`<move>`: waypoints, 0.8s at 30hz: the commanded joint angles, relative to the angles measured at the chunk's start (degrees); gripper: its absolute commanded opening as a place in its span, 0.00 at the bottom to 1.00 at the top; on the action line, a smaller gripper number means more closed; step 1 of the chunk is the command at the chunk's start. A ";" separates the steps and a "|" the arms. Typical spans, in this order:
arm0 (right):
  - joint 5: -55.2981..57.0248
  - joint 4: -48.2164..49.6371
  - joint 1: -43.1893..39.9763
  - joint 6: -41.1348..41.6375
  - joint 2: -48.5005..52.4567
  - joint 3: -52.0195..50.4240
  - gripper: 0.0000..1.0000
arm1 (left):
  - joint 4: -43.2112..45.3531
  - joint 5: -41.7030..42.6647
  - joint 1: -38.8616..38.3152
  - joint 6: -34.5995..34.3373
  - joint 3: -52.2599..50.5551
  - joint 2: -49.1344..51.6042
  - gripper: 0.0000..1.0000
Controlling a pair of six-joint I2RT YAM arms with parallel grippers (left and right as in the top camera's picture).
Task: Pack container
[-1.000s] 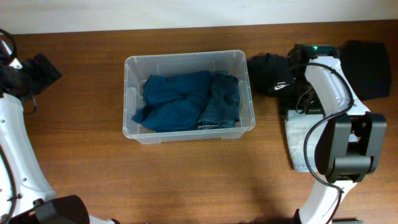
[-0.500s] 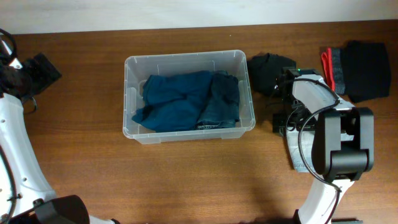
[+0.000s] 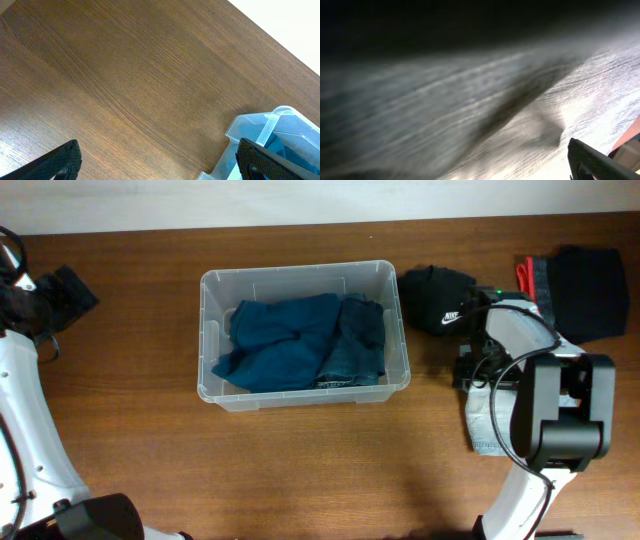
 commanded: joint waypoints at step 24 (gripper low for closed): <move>3.17 9.38 -10.88 1.38 0.44 -2.34 0.98 | 0.07 -0.35 0.15 -0.35 -0.31 0.63 0.99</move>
